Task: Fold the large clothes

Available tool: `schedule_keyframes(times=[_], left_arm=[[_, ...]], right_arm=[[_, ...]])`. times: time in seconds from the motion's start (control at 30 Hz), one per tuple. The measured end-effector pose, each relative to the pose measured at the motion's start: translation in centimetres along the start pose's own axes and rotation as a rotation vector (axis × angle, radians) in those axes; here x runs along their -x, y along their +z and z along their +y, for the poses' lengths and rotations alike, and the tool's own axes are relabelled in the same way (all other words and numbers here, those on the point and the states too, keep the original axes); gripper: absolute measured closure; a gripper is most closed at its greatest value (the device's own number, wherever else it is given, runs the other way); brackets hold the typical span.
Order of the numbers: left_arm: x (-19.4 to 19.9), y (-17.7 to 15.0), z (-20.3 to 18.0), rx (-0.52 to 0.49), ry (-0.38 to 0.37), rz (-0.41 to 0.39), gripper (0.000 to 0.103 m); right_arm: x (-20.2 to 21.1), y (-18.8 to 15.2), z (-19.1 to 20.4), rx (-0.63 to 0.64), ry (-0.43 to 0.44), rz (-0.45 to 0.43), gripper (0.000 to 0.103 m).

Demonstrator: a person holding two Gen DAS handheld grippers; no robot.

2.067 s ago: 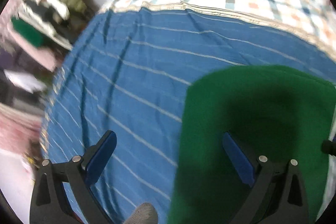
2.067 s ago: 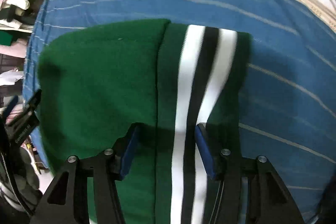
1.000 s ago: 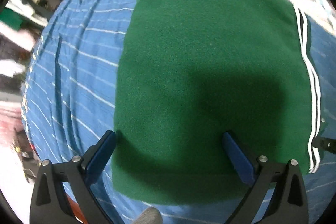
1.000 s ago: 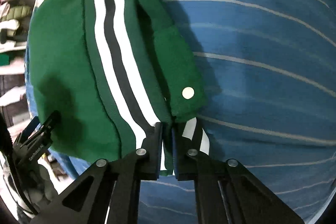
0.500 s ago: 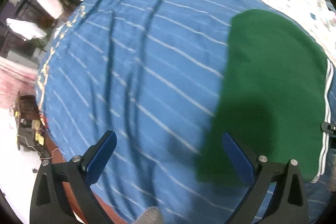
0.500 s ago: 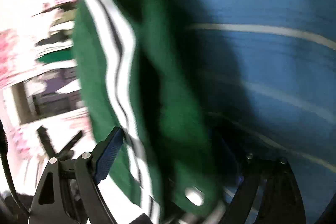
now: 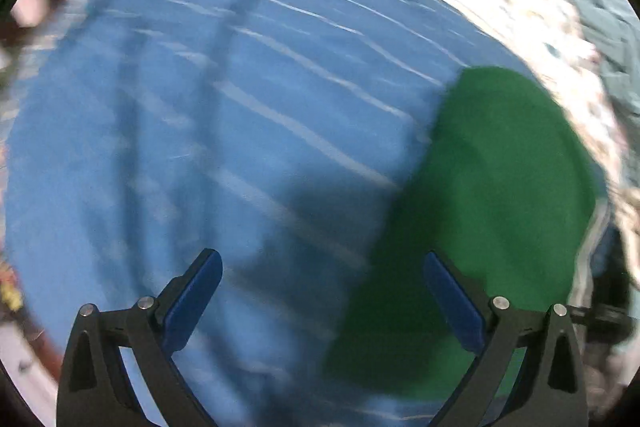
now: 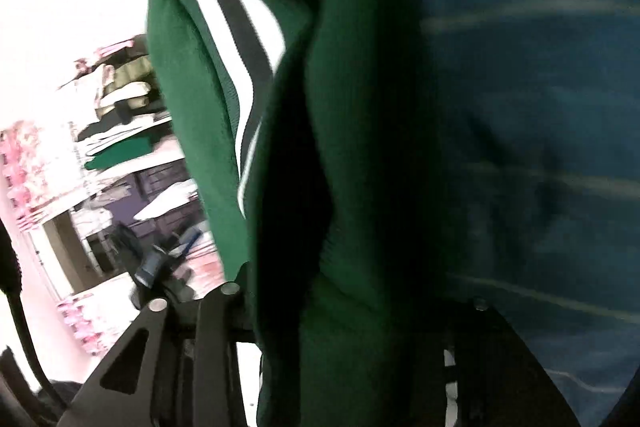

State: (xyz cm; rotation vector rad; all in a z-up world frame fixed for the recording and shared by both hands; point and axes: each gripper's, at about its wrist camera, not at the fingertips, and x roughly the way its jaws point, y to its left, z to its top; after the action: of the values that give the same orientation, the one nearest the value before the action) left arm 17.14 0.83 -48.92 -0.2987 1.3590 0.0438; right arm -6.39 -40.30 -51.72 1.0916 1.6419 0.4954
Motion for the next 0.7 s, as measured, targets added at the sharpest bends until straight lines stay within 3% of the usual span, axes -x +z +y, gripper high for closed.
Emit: schedule_keyframes(times=[0.03, 0.13, 0.33, 0.43, 0.57, 0.63, 0.7], left_arm=[[-1.2, 0.8, -0.2, -0.009, -0.084, 0.026, 0.0], [-4.6, 3.0, -1.3, -0.02, -0.273, 0.101, 0.0], [-8.4, 5.0, -4.5, -0.12, -0.502, 0.197, 0.0], [-8.2, 5.0, -5.9, -0.18, -0.547, 0.181, 0.001], [-6.3, 4.8, -7.9, -0.283, -0.511, 0.138, 0.002], [-5.4, 5.0, -8.1, -0.298, -0.519, 0.124, 0.003], [-4.3, 5.4, -8.5, -0.292, -0.541, 0.114, 0.003]], right_arm=[[0.3, 0.0, -0.9, -0.02, -0.014, -0.023, 0.049], [0.6, 0.5, -2.6, -0.045, 0.001, -0.053, 0.041], [-0.1, 1.2, -3.0, 0.001, 0.021, -0.061, 0.034], [-0.7, 1.8, -2.8, -0.013, 0.04, -0.079, 0.03], [-1.8, 1.6, -2.1, -0.002, -0.012, -0.126, 0.032], [-1.7, 1.6, -1.6, -0.011, -0.021, -0.155, 0.049], [-0.8, 1.0, -0.9, -0.013, -0.023, -0.178, 0.059]])
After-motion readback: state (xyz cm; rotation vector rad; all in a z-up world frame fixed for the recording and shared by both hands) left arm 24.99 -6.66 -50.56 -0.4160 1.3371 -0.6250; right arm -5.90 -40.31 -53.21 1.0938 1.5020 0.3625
